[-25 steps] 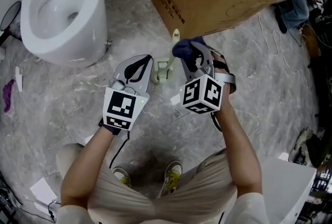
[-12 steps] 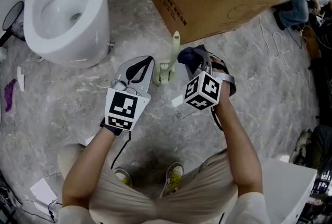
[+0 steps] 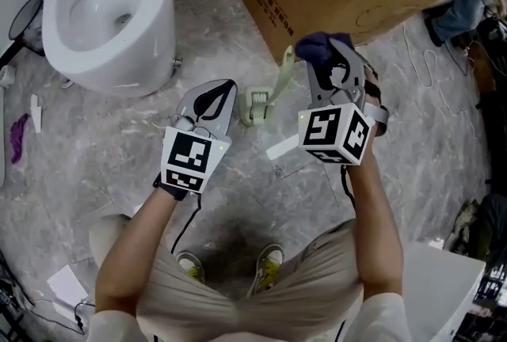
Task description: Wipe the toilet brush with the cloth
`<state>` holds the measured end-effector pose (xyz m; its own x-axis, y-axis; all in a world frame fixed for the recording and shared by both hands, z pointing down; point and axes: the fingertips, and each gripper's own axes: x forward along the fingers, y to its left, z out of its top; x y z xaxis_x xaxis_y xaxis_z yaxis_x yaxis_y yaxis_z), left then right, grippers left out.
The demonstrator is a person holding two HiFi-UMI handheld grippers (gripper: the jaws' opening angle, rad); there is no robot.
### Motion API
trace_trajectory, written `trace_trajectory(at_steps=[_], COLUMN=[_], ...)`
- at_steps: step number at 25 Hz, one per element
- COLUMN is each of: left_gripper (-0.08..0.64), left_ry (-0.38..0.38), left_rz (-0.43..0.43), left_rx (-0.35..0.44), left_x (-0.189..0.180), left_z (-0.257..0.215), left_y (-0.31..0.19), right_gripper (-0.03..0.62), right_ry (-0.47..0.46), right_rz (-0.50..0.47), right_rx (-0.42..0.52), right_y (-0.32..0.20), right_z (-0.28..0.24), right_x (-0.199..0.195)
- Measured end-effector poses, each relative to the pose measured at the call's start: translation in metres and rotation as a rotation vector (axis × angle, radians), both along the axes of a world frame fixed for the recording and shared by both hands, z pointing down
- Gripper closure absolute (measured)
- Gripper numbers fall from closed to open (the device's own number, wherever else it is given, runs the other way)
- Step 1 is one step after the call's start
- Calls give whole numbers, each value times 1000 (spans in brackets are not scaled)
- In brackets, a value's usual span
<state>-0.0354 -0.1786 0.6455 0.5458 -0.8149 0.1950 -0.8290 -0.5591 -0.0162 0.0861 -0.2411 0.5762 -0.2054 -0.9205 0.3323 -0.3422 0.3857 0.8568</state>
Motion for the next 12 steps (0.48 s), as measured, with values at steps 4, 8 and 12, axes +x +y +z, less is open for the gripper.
trace_trajectory(at_steps=[4, 8, 12], left_gripper=[558, 558, 558], left_ry=[-19, -19, -18], left_rz=[-7, -14, -10], left_rx=[-22, -18, -15], left_x=[-4, -8, -7], left_z=[13, 12, 10], left_y=[-1, -4, -3], right_gripper=[422, 422, 422], right_ry=[6, 25, 73], right_rz=[-57, -66, -33], right_rx=[77, 30, -2], right_y=[10, 15, 15], right_z=[-17, 0, 25], right_x=[-27, -38, -34])
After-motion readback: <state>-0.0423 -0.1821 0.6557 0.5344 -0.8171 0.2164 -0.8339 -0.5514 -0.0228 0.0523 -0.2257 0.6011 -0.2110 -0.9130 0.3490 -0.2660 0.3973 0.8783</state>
